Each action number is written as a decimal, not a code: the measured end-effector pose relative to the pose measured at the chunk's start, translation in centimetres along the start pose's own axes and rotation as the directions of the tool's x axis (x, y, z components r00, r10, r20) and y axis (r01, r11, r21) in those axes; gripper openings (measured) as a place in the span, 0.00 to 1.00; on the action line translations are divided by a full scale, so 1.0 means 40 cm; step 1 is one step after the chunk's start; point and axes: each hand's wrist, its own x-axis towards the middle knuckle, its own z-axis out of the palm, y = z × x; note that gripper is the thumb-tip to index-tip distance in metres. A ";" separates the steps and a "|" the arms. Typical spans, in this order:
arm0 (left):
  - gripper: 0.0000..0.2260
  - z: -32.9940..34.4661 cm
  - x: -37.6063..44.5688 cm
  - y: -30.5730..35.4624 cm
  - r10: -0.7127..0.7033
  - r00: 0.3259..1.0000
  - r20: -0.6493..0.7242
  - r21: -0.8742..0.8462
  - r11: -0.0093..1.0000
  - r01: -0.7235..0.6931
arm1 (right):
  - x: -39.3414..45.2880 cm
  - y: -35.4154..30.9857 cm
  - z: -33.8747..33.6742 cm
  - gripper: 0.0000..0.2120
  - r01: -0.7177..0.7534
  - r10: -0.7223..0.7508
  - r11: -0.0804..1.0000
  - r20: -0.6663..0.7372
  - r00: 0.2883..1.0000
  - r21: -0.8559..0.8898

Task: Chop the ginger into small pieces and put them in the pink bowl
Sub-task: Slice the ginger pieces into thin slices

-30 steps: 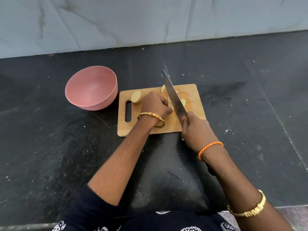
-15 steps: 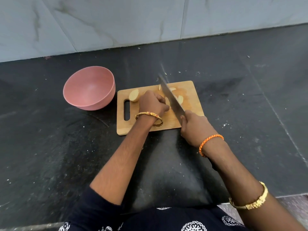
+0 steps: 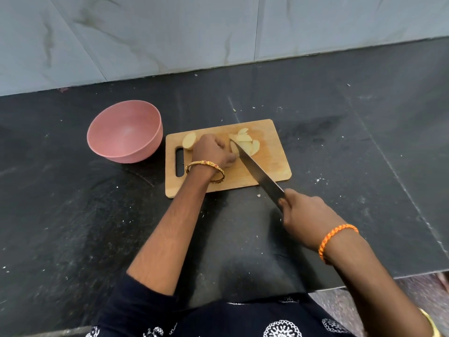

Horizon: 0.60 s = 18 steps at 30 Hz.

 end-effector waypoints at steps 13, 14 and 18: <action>0.15 -0.019 0.004 0.031 0.421 0.904 0.073 -0.089 0.906 -0.415 | -0.017 0.058 -0.166 0.12 0.047 -0.052 0.996 -0.064 0.997 -0.075; 0.15 -0.023 0.001 0.037 0.450 0.884 0.125 -0.105 0.892 -0.439 | -0.011 0.055 -0.169 0.12 0.058 -0.065 0.995 -0.091 0.994 -0.080; 0.20 -0.025 -0.005 0.053 0.511 0.808 0.294 -0.060 0.854 -0.517 | 0.008 0.046 -0.180 0.10 0.086 -0.098 0.992 -0.141 0.985 -0.090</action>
